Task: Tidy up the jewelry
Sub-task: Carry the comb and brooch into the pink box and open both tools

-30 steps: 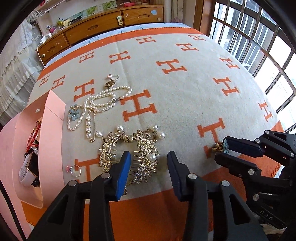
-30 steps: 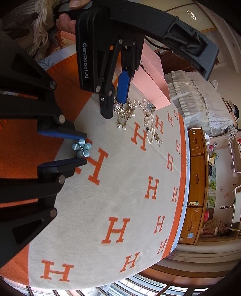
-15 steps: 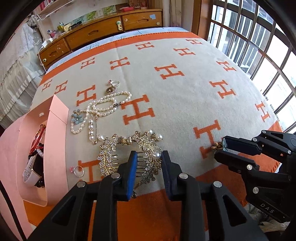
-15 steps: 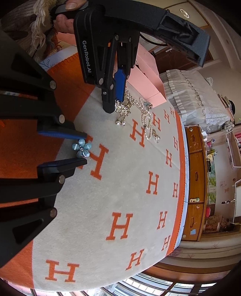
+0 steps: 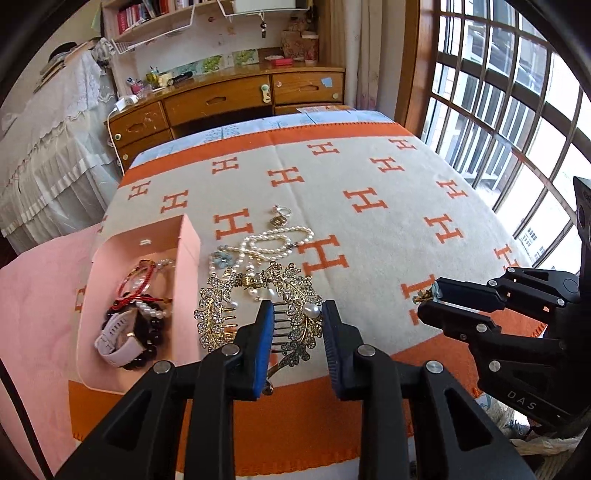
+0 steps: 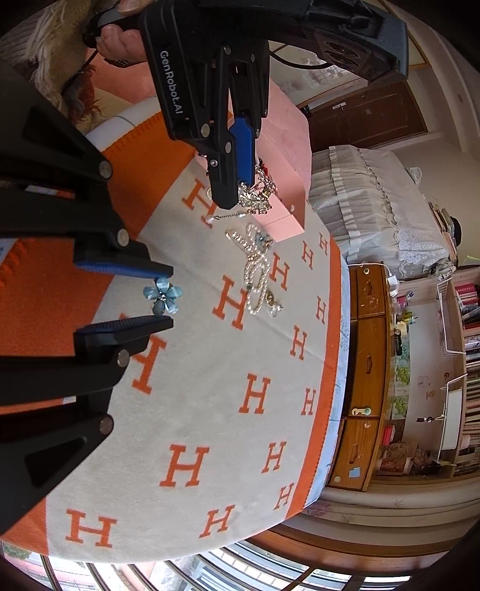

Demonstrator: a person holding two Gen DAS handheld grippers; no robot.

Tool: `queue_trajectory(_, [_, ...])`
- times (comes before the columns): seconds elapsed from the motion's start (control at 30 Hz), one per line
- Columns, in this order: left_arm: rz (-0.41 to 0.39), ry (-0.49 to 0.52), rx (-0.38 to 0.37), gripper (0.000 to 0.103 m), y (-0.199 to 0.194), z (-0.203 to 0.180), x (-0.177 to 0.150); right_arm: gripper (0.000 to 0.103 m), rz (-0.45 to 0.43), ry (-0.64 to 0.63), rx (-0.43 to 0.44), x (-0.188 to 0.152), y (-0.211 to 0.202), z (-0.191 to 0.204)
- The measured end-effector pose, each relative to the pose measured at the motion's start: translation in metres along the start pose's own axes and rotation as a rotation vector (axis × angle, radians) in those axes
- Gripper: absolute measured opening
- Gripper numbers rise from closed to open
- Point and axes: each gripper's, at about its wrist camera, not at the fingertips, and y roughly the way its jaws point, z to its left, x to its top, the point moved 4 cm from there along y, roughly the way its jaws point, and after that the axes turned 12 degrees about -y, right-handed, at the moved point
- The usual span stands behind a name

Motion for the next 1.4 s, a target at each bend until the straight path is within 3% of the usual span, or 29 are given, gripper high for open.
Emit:
queue_trajectory(0.27, [-0.091,-0.138,0.013,0.024,-0.038,0.086,0.020,0.020,-0.074,-0.033,0.049,0.062,0.005,0.036])
queue_trajectory(0.5, [-0.085,-0.233,0.008,0.024,-0.033,0.148,0.018,0.020,-0.117,-0.015,0.124,0.122,0.027,0.062])
queue_trajectory(0.73, [-0.047,-0.282,-0.026,0.024,-0.005,0.177,0.029,0.021,-0.083,-0.009,0.177,0.156,0.071,0.084])
queue_trajectory(1.07, [-0.031,-0.323,-0.056,0.025,0.022,0.185,0.030,0.021,0.029,0.017,0.182,0.163,0.128,0.095])
queue_trajectory(1.17, [-0.049,-0.310,-0.046,0.033,0.020,0.184,0.028,0.021,0.065,0.030,0.156,0.161,0.138,0.095])
queue_trajectory(1.27, [-0.089,-0.288,-0.028,0.070,0.011,0.180,0.028,0.021,0.096,0.060,0.154,0.158,0.144,0.093])
queue_trajectory(1.4, [-0.133,-0.264,-0.031,0.073,-0.001,0.175,0.029,0.022,0.090,0.096,0.146,0.156,0.140,0.089])
